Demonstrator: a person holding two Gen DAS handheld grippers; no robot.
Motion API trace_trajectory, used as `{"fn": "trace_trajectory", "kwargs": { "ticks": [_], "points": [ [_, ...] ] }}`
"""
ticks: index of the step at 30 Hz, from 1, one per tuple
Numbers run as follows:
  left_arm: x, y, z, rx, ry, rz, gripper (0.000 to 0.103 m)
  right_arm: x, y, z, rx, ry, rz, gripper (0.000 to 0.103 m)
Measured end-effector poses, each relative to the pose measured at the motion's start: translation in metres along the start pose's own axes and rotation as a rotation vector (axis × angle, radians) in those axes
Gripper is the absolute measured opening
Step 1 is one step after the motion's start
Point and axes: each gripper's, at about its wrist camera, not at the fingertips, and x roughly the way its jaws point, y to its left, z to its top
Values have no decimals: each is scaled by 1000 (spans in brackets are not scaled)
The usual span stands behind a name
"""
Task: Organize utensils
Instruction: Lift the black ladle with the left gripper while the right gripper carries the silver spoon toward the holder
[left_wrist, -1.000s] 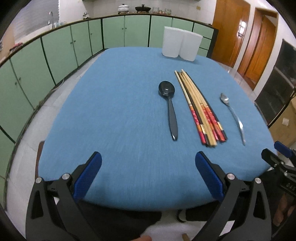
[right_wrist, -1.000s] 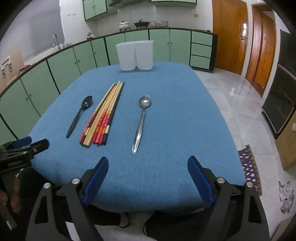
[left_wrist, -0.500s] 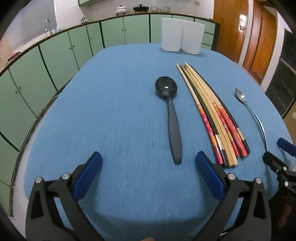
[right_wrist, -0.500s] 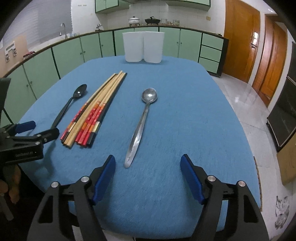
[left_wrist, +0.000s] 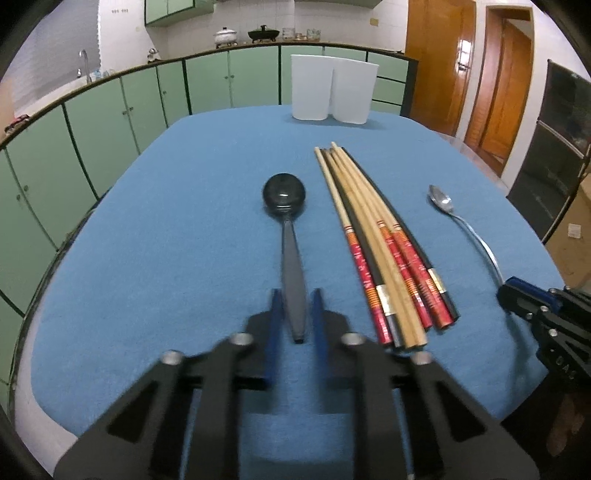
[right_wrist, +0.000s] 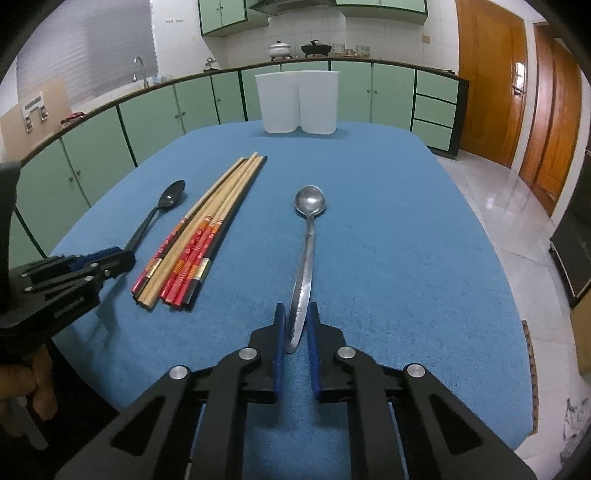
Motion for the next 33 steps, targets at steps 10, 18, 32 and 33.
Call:
{"fn": "trace_trajectory", "kwargs": {
  "ticks": [10, 18, 32, 33],
  "points": [
    [-27, 20, 29, -90, 54, -77, 12, -41, -2, 32, 51, -31, 69, 9],
    [-53, 29, 64, -62, 25, -117, 12, -59, 1, 79, 8, -16, 80, 8],
    [-60, 34, 135, 9, 56, -193, 11, -51, -19, 137, 41, 119, 160, 3],
    [-61, 34, 140, 13, 57, -203, 11, -52, -20, 142, 45, 124, 166, 2]
  ]
}}
